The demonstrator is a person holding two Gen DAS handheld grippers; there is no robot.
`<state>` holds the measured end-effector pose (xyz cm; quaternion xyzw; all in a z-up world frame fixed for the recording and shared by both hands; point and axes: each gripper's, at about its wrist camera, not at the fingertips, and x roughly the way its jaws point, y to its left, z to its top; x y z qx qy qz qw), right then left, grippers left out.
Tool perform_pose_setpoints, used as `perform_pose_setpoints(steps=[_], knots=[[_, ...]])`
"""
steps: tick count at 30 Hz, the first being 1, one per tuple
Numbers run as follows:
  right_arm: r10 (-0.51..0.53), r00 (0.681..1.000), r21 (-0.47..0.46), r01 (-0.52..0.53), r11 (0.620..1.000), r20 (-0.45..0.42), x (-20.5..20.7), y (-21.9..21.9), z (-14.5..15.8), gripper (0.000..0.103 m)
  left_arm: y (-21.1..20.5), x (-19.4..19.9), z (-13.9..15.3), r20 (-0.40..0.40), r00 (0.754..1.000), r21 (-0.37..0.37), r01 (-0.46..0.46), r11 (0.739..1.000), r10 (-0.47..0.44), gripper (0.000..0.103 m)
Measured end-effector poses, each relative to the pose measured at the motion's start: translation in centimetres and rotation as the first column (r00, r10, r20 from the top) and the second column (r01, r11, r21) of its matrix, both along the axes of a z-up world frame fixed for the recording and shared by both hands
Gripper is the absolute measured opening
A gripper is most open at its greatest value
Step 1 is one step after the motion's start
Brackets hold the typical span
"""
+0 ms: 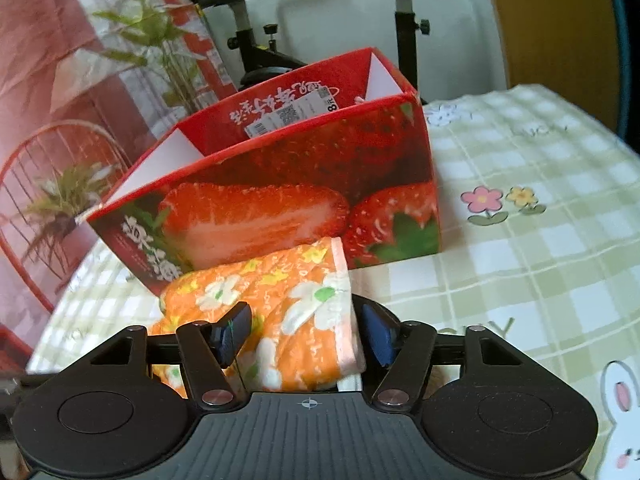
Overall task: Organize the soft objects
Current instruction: 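Close the right gripper on the orange cloth edge while the left gripper holds it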
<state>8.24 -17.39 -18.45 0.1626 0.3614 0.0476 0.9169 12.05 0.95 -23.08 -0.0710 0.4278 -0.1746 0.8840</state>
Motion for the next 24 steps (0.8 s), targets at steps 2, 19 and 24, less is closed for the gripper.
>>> perform_pose_setpoints(steps=[2,19,24], knots=[[0.009,1.000,0.007,-0.009,1.000,-0.003,0.0,0.3,0.1,0.046,0.0,0.0,0.0,-0.001,1.000,0.000,-0.001,1.000,0.001,0.026],[0.161,0.982,-0.317,-0.123,0.940,0.096,-4.3,3.6,2.2,0.013,1.0,0.1,0.6,-0.013,0.999,-0.039,-0.049,0.998,0.048,0.026],[0.177,0.981,-0.339,-0.140,0.930,0.079,-4.3,4.2,1.4,0.013,1.4,0.1,1.0,0.004,0.995,-0.033,-0.095,0.995,0.095,0.026]])
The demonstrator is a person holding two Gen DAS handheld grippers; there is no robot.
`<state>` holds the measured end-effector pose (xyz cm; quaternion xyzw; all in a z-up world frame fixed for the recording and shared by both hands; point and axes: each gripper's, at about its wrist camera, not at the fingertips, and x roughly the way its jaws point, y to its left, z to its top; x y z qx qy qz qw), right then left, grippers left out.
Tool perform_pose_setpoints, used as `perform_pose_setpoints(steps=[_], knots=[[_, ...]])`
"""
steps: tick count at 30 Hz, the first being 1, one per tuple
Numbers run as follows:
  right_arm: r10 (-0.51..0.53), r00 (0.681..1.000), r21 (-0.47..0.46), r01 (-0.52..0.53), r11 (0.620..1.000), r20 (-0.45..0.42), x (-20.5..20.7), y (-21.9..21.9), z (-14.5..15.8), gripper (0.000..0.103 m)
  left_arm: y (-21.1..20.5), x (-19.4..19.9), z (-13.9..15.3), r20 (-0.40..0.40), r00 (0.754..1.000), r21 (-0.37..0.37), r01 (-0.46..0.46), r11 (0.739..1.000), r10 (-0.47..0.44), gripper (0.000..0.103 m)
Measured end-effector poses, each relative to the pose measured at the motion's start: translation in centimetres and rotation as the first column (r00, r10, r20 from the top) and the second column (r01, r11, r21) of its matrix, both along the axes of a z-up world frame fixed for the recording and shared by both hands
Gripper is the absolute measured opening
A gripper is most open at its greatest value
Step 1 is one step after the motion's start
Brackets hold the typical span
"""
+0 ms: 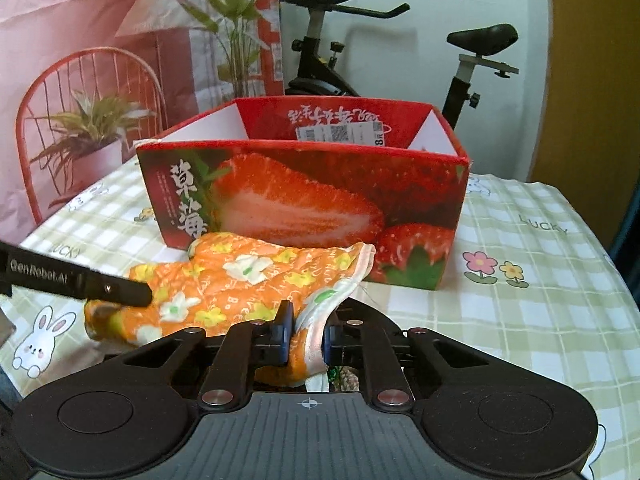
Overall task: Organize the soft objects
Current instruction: 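Close the right gripper on the orange cloth edge while the left gripper holds it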
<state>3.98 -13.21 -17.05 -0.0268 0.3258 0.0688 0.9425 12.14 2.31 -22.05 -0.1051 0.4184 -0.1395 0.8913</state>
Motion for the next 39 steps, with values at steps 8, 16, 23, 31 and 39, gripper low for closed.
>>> perform_pose_setpoints(steps=[8,16,23,31,39], knots=[[-0.001,1.000,0.015,0.002,1.000,-0.008,0.1,-0.3,-0.2,0.013,0.6,-0.1,0.8,0.018,0.998,-0.008,-0.059,0.998,0.059,0.026],[-0.007,1.000,0.020,0.007,1.000,-0.011,0.2,-0.3,-0.3,0.013,1.8,-0.2,1.5,0.021,0.990,-0.008,-0.141,0.990,0.141,0.036],[-0.007,1.000,0.020,0.007,1.000,-0.011,0.2,-0.3,-0.4,0.013,1.7,0.1,0.2,-0.041,0.995,-0.060,-0.097,0.993,0.095,0.041],[-0.007,1.000,0.020,0.007,1.000,-0.011,0.2,-0.3,-0.4,0.013,1.8,0.1,-0.7,-0.079,0.993,-0.076,-0.099,0.992,0.093,0.045],[-0.003,1.000,0.046,0.003,0.999,0.008,-0.2,-0.6,0.3,0.013,1.5,-0.5,0.9,0.015,0.998,-0.048,-0.061,0.997,0.061,0.016]])
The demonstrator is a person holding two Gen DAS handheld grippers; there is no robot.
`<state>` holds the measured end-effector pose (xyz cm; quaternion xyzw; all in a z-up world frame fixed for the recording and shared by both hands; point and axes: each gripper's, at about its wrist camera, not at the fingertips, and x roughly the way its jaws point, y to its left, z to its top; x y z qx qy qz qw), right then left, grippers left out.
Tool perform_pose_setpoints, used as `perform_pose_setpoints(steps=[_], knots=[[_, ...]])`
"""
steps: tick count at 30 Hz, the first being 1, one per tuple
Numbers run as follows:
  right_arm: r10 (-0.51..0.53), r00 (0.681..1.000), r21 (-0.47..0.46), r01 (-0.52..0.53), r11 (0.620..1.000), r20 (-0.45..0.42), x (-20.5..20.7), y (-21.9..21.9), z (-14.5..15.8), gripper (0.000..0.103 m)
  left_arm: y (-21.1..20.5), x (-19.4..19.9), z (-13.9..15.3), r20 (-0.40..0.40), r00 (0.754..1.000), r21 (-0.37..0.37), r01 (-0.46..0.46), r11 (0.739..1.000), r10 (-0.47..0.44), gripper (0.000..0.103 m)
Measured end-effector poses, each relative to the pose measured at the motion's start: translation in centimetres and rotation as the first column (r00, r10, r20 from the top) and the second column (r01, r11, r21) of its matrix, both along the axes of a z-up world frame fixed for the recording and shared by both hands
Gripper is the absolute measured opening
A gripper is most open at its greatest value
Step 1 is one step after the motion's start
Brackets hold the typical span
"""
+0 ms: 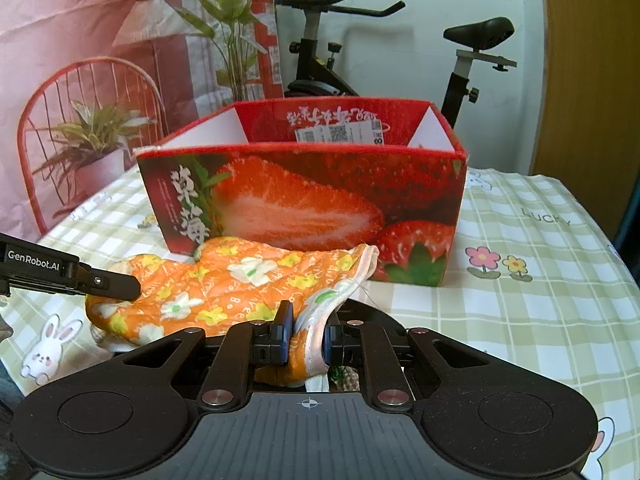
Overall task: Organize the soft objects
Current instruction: 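Close the right gripper on the orange cloth edge while the left gripper holds it, then lift the orange floral cloth with both grippers and carry it over the box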
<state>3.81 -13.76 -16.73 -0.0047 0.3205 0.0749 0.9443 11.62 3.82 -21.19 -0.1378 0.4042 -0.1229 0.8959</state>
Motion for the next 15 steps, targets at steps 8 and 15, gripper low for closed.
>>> perform_pose_setpoints(steps=[8,15], knots=[[0.045,0.994,0.032,-0.049,0.998,0.100,-1.6,0.2,3.4,0.013,-0.9,-1.7,3.3,0.144,0.988,0.046,0.044,0.998,-0.050,0.014],[0.081,0.983,0.024,-0.086,0.996,0.163,-2.6,0.4,6.2,0.012,-1.7,-3.2,5.7,0.238,0.966,0.075,0.087,0.993,-0.102,0.014]])
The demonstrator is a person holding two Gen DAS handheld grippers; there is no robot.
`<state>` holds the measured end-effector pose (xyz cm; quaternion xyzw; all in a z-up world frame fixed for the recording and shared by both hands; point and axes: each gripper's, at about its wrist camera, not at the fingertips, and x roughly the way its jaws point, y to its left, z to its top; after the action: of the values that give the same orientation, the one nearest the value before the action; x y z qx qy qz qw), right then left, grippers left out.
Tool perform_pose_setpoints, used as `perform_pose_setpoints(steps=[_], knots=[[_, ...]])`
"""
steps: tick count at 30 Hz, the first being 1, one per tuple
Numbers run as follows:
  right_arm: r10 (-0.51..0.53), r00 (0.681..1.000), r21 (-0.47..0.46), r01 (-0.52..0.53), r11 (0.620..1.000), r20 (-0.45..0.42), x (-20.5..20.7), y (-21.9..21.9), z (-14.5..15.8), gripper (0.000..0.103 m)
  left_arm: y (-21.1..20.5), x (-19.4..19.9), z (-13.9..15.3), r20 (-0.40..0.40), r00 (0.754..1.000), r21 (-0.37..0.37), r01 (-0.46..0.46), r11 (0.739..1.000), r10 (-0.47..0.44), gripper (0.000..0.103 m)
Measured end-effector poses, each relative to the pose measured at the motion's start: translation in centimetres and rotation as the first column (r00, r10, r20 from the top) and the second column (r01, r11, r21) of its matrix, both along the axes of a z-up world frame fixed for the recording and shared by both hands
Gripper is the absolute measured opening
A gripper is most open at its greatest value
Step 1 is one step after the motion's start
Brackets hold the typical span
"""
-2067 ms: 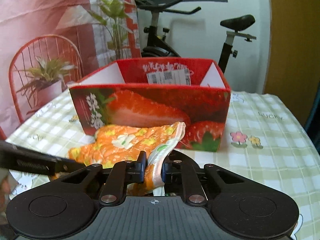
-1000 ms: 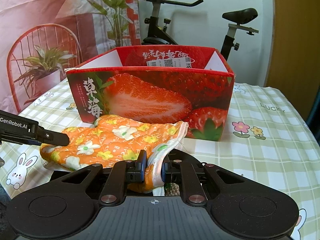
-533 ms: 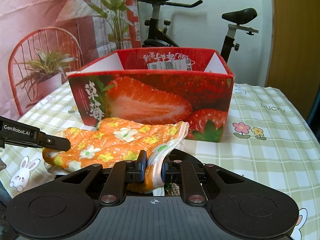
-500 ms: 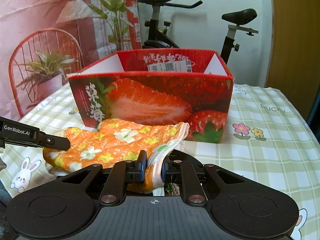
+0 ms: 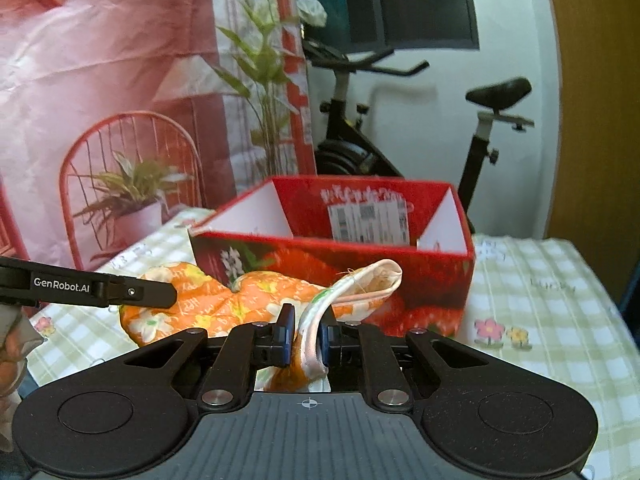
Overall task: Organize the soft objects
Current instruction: 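Lift the orange floral cloth with both grippers and carry it over the box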
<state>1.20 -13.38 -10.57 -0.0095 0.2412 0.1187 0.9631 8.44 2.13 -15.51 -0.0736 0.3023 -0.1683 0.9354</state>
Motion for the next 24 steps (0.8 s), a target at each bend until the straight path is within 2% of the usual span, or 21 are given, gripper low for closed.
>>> perform_pose_setpoints(steps=[7,13,19,24], knots=[[0.020,0.998,0.003,-0.020,1.000,0.068,0.8,-0.3,4.0,0.011,0.1,-0.4,3.6,0.131,0.991,0.004,-0.001,1.000,0.001,0.014],[0.057,0.995,-0.019,-0.056,0.998,0.082,4.9,-0.1,6.7,0.011,-0.5,2.3,6.0,0.205,0.979,0.038,-0.026,0.999,0.018,0.014],[0.063,0.998,-0.089,-0.060,0.994,0.030,12.1,0.2,6.9,0.011,-1.7,7.4,6.4,0.188,0.982,0.100,-0.054,0.994,0.034,0.014],[0.044,0.998,-0.151,-0.051,0.987,-0.046,17.6,0.5,4.9,0.011,-2.5,11.7,5.3,0.129,0.990,0.152,-0.073,0.986,0.053,0.014]])
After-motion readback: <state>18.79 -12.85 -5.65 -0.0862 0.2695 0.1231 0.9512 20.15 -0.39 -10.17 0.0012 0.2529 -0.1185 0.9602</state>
